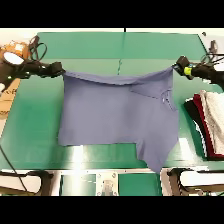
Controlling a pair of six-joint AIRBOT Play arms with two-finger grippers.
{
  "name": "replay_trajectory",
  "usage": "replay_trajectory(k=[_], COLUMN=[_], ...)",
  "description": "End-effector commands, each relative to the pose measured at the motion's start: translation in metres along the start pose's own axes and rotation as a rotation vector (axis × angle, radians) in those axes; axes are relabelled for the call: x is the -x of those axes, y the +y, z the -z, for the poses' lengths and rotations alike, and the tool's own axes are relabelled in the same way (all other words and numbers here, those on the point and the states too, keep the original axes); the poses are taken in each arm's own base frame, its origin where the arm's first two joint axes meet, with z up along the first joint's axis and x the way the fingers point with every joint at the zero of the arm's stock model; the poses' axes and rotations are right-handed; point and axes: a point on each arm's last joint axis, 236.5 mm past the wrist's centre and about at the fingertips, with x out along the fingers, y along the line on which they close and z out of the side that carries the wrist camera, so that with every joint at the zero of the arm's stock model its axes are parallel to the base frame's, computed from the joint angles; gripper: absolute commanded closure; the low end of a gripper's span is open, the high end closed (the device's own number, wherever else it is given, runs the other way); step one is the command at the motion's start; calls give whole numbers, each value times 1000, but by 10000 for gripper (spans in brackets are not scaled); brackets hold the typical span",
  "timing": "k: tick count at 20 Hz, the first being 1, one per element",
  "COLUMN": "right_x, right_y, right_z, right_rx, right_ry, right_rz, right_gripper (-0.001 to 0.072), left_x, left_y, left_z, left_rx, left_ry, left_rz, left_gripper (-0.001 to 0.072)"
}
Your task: Fold the shirts.
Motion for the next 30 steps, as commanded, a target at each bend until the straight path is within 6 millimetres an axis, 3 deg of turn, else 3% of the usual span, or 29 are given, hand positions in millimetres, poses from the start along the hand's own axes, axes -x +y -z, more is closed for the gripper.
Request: replay_trajectory(k=[1,3,5,7,10,12,17,22,24,27,28,29,30], right_x=[-42,-38,-28,-16,2,16,47,46,44,42,42,44,49], right_y=[-15,-7,-9,-18,-40,-50,-100,-133,-137,-133,-133,-132,-133], right_z=[-11,-32,-38,-28,0,29,89,131,140,140,138,134,130], right_rx=[-3,26,63,62,81,107,143,86,72,53,56,61,70], right_ry=[13,-25,-3,73,223,345,485,540,548,537,534,534,544], right_rz=[5,-4,4,9,40,65,232,281,283,265,265,265,274], right_gripper=[701,702,701,702,703,703,703,702,702,700,685,530,386], left_x=[-19,-8,-2,-1,4,11,29,9,3,-7,-9,-7,-3], left_y=[12,2,4,14,31,38,43,62,67,51,45,41,37], left_z=[-36,-59,-64,-43,4,30,85,145,151,136,134,137,144], left_rx=[21,-45,-91,-78,-91,-81,-71,27,44,71,84,93,93], left_ry=[-126,-172,-164,-76,128,242,480,568,552,477,468,481,518], left_rz=[-19,-17,-37,-45,-74,-91,-102,-122,-129,-61,-36,-20,-8], left_gripper=[682,682,682,682,682,682,682,682,682,681,680,664,400])
